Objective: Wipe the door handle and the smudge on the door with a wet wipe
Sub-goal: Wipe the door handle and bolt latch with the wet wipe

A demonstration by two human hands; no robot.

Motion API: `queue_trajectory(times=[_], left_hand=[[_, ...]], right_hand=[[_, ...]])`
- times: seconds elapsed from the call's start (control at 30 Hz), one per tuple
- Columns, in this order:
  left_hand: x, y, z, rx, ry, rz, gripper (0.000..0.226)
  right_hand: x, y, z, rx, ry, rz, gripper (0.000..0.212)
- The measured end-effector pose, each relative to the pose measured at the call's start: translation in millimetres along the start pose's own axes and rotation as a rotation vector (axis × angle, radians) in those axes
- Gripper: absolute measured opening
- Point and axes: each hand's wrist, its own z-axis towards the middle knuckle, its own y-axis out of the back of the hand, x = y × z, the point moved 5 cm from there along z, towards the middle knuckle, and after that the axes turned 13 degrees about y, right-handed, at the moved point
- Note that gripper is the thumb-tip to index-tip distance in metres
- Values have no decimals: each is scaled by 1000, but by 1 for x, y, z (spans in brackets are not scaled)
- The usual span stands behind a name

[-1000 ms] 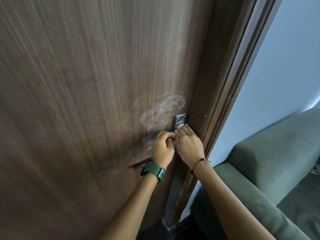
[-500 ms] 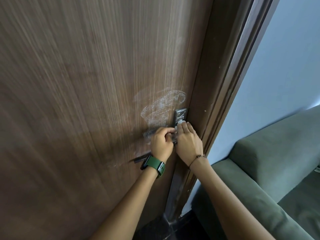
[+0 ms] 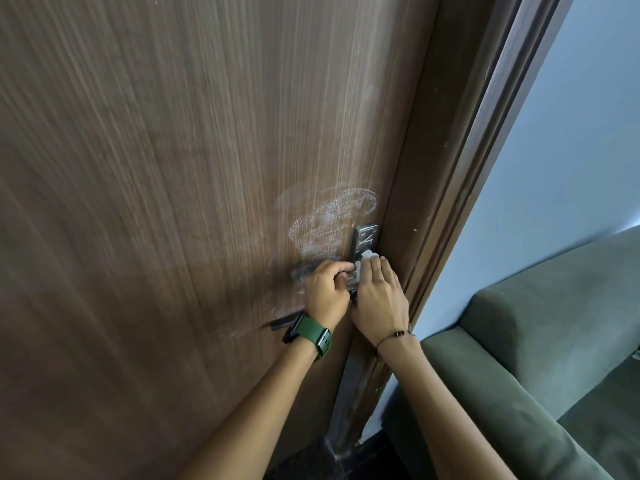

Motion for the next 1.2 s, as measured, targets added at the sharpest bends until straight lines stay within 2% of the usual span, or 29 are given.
queue_trajectory(times=[0.17,0.23,0.33,0.47,0.57,0.63,0.7,0.73,0.8,0.93,1.1,1.2], left_hand=[[4,-3,2,48,62,-70,25],[9,-4,3,110,169,-176,19],[15,-4,0,183,423,-491,11],[19,-6,-4,215,573,-706,37],[15,-6,-4,243,613,-811,48],[15,-6,-6,243,633,-834,53],[18,-5,-7,248,633,-833,55],[19,-4,-7,255,627,-829,55],[17,-3,-7,254,619,-802,53],[16,-2,-8,226,587,-729,42],[20,-3,-4,228,564,-683,36],[24,-6,-3,228,551,-655,37]], right_hand=[[-4,2,6,19,-25,131,57],[-2,3,2,-11,-27,173,60],[-11,10,8,-45,-115,351,48],[-23,10,7,-135,-198,565,41],[-33,10,4,-176,-339,988,24],[-36,12,3,-199,-390,1186,30],[-38,9,-1,-213,-387,1223,16],[-38,6,-3,-200,-388,1226,16],[-43,0,0,-188,-429,1220,29],[-46,-19,5,-214,-630,1263,23],[-47,-24,11,-342,-819,1608,18],[-44,-26,-2,-419,-848,1378,24]])
